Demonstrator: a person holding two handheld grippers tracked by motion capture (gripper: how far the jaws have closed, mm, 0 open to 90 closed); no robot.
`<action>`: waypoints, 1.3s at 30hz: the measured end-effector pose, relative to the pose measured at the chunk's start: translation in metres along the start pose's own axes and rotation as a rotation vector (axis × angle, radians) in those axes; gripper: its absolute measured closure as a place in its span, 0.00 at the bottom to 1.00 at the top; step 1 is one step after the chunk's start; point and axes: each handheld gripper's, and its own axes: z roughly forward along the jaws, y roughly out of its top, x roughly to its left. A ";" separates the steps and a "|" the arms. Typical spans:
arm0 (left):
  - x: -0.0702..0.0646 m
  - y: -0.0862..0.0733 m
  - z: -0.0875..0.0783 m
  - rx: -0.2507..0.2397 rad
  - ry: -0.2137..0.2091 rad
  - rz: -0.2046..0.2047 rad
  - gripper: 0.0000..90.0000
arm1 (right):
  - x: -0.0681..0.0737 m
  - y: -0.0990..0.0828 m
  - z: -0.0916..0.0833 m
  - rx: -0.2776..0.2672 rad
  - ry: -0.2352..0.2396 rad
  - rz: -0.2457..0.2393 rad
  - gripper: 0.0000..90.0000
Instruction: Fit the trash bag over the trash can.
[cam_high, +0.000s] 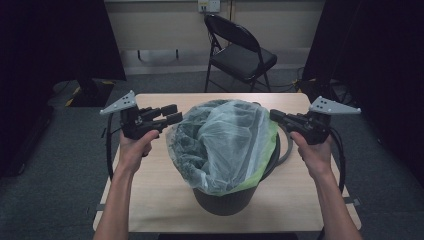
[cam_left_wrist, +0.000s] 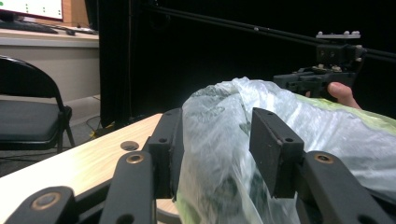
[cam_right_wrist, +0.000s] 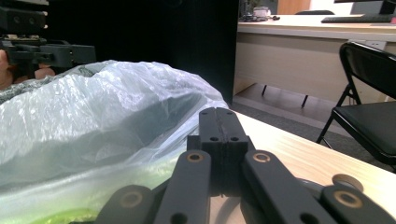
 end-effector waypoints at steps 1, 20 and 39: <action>0.000 0.001 0.006 0.001 -0.009 -0.002 0.61 | -0.001 -0.002 -0.002 -0.004 -0.005 0.002 1.00; 0.001 0.008 0.032 0.046 -0.031 -0.014 0.61 | -0.015 -0.070 0.000 0.116 -0.052 0.038 1.00; 0.005 0.007 0.033 0.074 -0.039 -0.006 0.99 | -0.012 -0.042 -0.002 0.038 -0.122 -0.011 0.73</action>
